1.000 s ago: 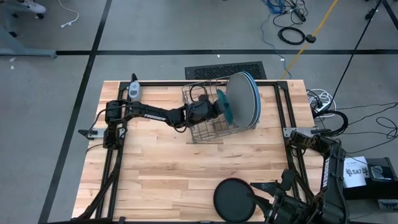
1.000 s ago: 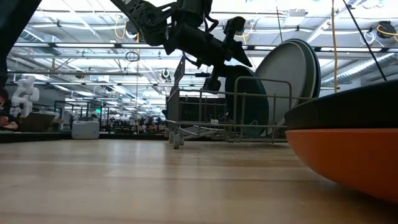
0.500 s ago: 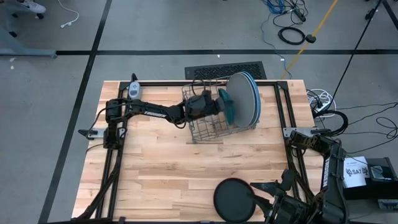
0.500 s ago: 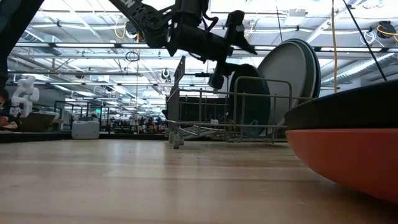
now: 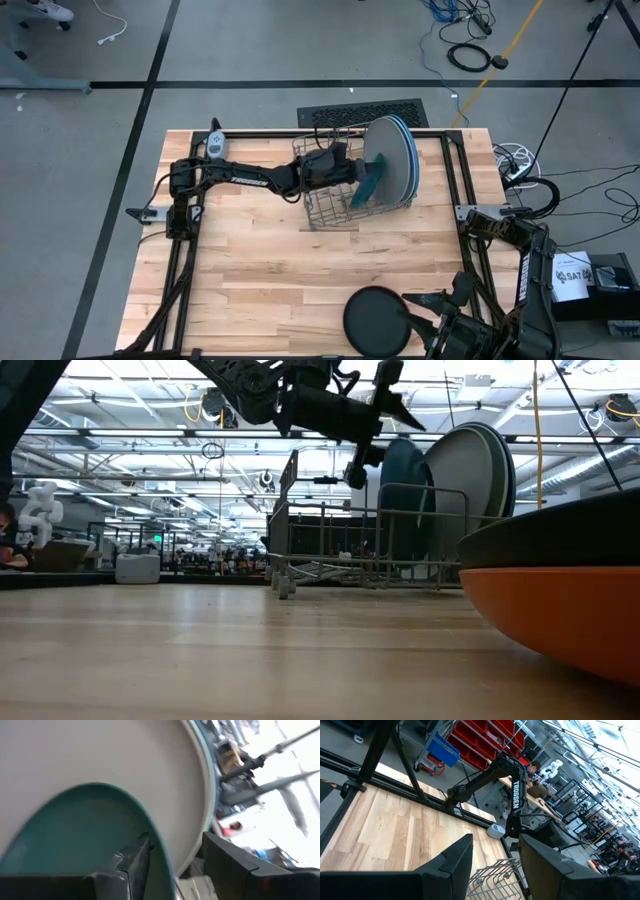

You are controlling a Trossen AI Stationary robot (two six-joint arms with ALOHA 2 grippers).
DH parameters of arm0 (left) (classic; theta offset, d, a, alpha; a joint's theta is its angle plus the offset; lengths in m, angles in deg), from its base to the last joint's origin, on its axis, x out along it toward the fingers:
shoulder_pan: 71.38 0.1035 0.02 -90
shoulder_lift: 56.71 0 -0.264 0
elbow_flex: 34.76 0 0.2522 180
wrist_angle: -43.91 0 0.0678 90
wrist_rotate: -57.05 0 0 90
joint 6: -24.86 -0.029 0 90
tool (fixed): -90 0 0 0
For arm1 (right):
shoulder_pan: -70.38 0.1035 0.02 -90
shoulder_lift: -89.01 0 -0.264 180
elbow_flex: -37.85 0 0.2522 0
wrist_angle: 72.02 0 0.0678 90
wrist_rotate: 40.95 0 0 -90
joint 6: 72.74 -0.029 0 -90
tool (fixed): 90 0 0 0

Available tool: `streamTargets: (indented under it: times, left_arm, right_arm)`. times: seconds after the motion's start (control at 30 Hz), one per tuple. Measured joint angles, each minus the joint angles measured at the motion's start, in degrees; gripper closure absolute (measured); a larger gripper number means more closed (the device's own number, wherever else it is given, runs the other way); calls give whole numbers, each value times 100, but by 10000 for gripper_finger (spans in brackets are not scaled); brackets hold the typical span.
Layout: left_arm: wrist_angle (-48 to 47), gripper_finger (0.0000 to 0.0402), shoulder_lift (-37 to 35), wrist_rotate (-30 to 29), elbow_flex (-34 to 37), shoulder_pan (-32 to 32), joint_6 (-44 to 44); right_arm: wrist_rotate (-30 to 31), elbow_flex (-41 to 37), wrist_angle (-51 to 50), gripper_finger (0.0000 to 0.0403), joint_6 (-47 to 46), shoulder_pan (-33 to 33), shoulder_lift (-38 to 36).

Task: Sort dishes
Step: Put the green plate in the dish rack

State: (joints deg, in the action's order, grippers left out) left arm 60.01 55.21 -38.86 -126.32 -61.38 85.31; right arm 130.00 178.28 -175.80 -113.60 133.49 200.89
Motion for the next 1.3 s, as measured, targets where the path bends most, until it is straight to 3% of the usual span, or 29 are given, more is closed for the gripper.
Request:
streamTargets:
  times: [0.17, 0.4, 0.6, 0.87, 1.3]
  left_arm:
    - [-152, 223, 1, -209, 0, 4, 31]
    - [-499, 224, 0, 468, 0, 4, 42]
    - [-937, 247, 0, 562, 0, -7, -84]
    - [-611, 383, -2, -14, 0, -10, 342]
    - [-244, 392, -17, -1189, 0, -210, 1028]
  right_arm:
    - [0, 0, 0, 250, -2, 0, 0]
    - [-2, 0, 0, 250, -2, 0, 0]
    - [-2, 0, 0, 250, -2, 0, 0]
    - [-2, 0, 0, 250, -2, 0, 0]
    - [-28, 0, 2, 250, -4, 0, 0]
